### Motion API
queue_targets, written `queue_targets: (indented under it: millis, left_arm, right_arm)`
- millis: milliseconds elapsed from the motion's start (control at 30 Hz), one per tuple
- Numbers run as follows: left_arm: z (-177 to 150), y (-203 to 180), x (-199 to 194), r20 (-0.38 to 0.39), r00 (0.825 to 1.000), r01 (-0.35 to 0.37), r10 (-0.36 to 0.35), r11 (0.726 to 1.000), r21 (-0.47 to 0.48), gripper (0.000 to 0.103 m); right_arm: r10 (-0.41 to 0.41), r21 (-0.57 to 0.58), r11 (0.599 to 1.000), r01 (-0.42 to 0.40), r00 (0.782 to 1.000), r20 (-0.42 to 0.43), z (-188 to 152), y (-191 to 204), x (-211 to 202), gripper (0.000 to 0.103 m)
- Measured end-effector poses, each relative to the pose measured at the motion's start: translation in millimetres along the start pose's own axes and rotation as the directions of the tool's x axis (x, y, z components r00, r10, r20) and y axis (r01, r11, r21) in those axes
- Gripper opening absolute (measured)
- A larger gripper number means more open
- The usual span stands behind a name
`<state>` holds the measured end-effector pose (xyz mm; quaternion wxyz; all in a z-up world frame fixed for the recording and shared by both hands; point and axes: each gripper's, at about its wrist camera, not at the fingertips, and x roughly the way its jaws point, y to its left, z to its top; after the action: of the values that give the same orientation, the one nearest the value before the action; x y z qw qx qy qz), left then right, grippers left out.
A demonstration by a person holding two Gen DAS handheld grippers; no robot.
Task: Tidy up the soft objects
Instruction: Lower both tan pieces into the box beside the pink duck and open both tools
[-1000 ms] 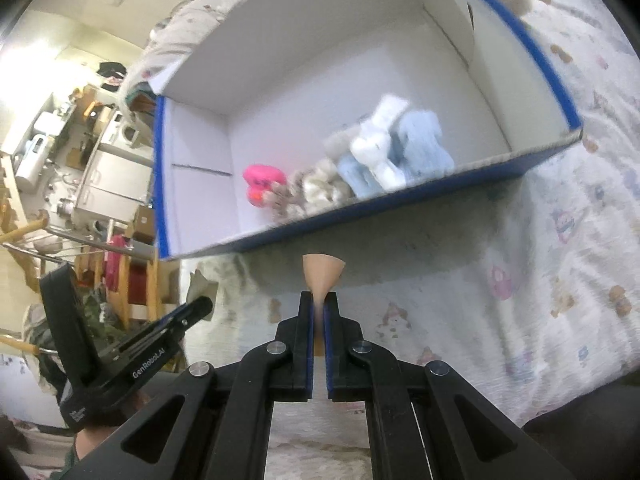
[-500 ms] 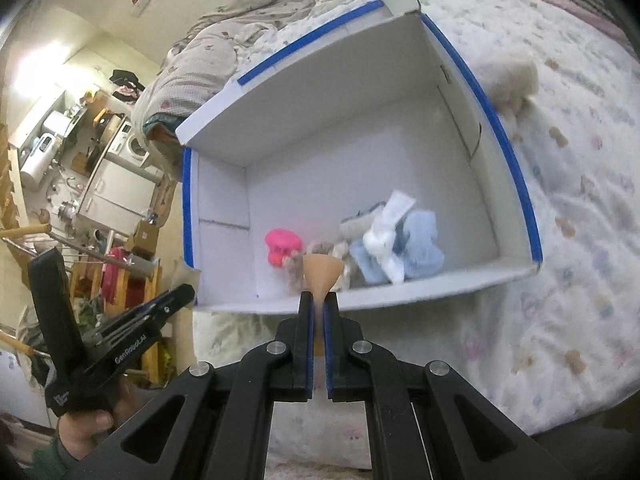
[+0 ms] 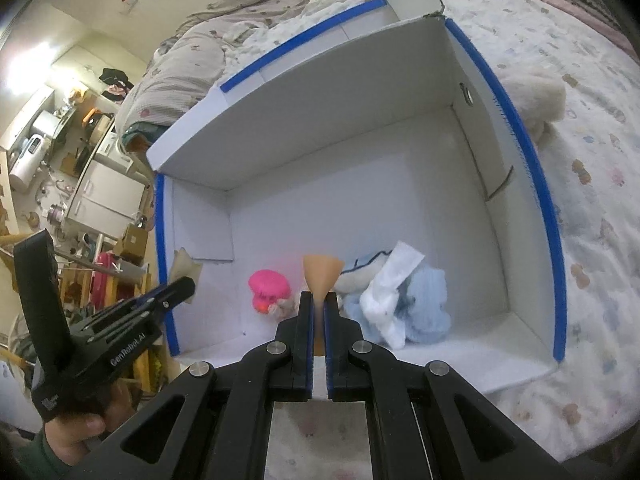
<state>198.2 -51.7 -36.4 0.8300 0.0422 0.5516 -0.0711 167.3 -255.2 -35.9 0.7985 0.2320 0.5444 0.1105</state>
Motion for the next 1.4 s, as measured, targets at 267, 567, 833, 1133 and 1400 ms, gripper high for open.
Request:
queue_targets:
  millis: [267, 567, 833, 1133, 1400]
  left_arm:
    - [-0.7, -4.6, 29.8, -0.043, 0.999, -0.01, 0.009, 1.0, -0.006, 0.01]
    - [-4.8, -4.5, 46.4, -0.059, 0.998, -0.025, 0.024, 0.999, -0.025, 0.018]
    - [-4.1, -5.2, 45.8, -0.041, 0.999, -0.018, 0.016, 0.999, -0.037, 0.034]
    - [-3.8, 1.3, 32.5, 0.016, 1.0, -0.026, 0.027, 0.998, -0.06, 0.067]
    - [-8.6, 8.7, 13.5, 0.083, 0.997, 0.002, 0.008, 0.994, -0.114, 0.067]
  right_arm:
    - [-0.002, 0.003, 1.0, 0.002, 1.0, 0.0, 11.8, -12.8, 23.5, 0.006]
    - [-0.03, 0.003, 1.0, 0.03, 1.0, -0.005, 10.5, -19.3, 40.5, 0.006]
    - [-0.044, 0.002, 0.999, 0.044, 0.999, 0.017, 5.7, -21.5, 40.7, 0.015]
    - [-0.045, 0.008, 0.999, 0.045, 0.996, 0.072, 9.2, -22.3, 29.5, 0.077]
    - [-0.076, -0.042, 0.996, 0.081, 0.99, 0.119, 6.8, -12.5, 19.7, 0.102]
